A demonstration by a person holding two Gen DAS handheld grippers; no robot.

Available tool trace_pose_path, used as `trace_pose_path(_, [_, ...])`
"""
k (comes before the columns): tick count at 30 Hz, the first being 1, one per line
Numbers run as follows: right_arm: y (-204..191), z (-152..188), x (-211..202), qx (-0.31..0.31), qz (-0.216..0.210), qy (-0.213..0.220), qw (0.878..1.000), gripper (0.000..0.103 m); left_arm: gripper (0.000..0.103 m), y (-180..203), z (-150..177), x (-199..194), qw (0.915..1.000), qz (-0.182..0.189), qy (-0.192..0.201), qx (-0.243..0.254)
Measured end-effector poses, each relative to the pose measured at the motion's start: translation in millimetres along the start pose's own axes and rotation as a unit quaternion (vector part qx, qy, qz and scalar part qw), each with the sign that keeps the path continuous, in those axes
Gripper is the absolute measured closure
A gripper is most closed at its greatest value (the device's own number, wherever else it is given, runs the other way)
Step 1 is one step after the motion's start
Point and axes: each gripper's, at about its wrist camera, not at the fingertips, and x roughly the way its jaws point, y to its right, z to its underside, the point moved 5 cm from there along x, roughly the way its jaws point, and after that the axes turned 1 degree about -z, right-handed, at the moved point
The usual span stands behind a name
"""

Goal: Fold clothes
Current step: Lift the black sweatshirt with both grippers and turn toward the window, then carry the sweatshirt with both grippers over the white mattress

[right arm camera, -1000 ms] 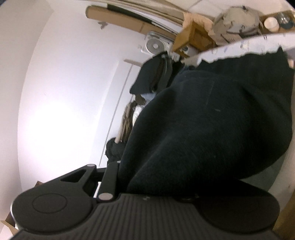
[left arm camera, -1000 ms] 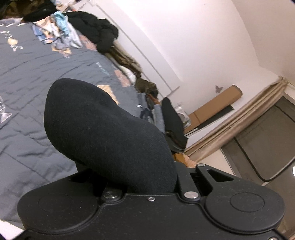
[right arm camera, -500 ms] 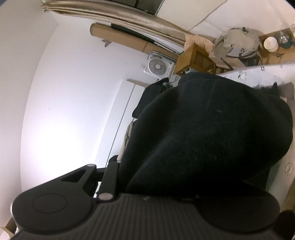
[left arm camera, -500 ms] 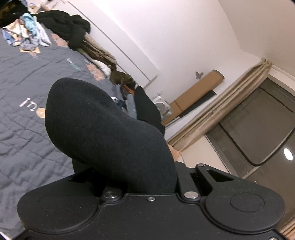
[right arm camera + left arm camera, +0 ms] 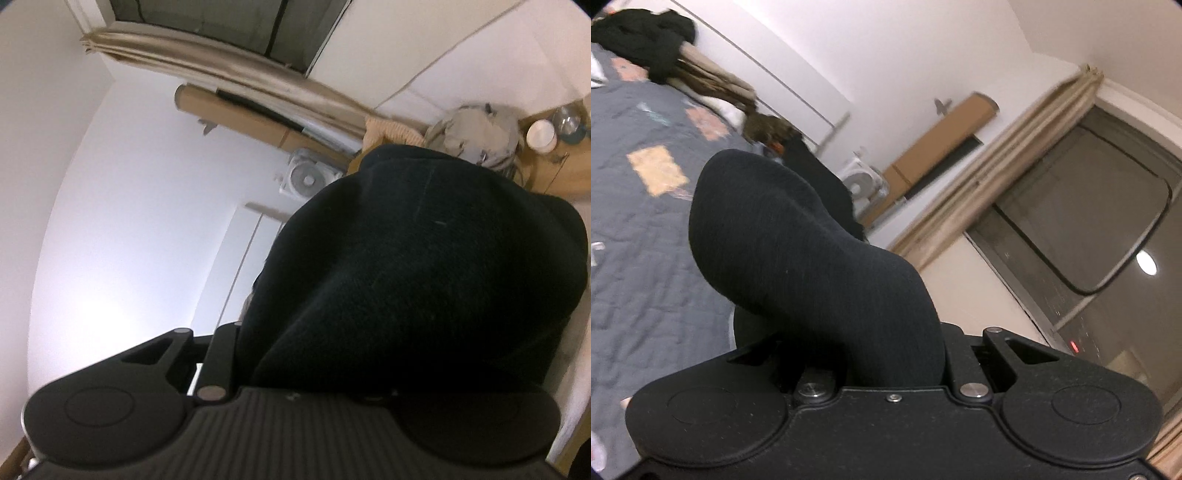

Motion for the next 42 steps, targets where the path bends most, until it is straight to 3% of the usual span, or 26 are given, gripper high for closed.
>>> trace_pose_path(10, [4.8, -89.4, 7.3, -0.005, 0.027, 0.067, 0.997, 0.083, 0.091, 95.1, -13.4, 140.2, 0.9957, 0.039, -0.056, 0.064])
trace_pose_path(14, [8.6, -107.5, 4.6, -0.010, 0.029, 0.112, 0.993, 0.083, 0.091, 131.7, -16.8, 179.5, 0.9861, 0.061, -0.082, 0.131])
trace_pose_path(17, [24.6, -94.5, 9.2, -0.020, 0.040, 0.132, 0.990, 0.083, 0.091, 133.8, -10.5, 204.2, 0.9764, 0.073, -0.105, 0.174])
trace_pose_path(20, [52.3, -63.9, 20.9, -0.026, 0.055, 0.140, 0.988, 0.083, 0.091, 109.0, 8.1, 227.1, 0.9644, 0.080, -0.141, 0.209])
trace_pose_path(25, [126.0, 30.7, 59.8, 0.007, 0.097, 0.129, 0.987, 0.083, 0.091, 15.7, 53.7, 270.2, 0.9414, 0.069, -0.218, 0.248])
trace_pose_path(29, [178.6, 110.1, 92.6, 0.018, 0.135, 0.087, 0.987, 0.083, 0.091, -64.8, 68.2, 261.7, 0.9420, 0.069, -0.241, 0.223])
trace_pose_path(32, [184.3, 157.2, 94.5, -0.027, 0.149, 0.077, 0.986, 0.083, 0.091, -125.0, 79.0, 255.3, 0.9417, 0.069, -0.259, 0.204])
trace_pose_path(35, [187.2, 174.6, 95.7, -0.021, 0.163, 0.073, 0.984, 0.083, 0.091, -180.8, 88.8, 249.6, 0.9410, 0.068, -0.274, 0.186])
trace_pose_path(37, [183.9, 169.2, 96.6, -0.011, 0.164, 0.080, 0.983, 0.083, 0.091, -184.5, 88.2, 251.2, 0.9415, 0.061, -0.277, 0.182])
trace_pose_path(39, [167.3, 148.4, 97.8, -0.016, 0.160, 0.088, 0.983, 0.083, 0.091, -172.7, 83.4, 256.0, 0.9407, 0.067, -0.275, 0.187])
trace_pose_path(42, [147.9, 119.2, 100.5, -0.018, 0.152, 0.103, 0.983, 0.083, 0.091, -125.9, 67.9, 280.1, 0.9377, 0.083, -0.265, 0.209])
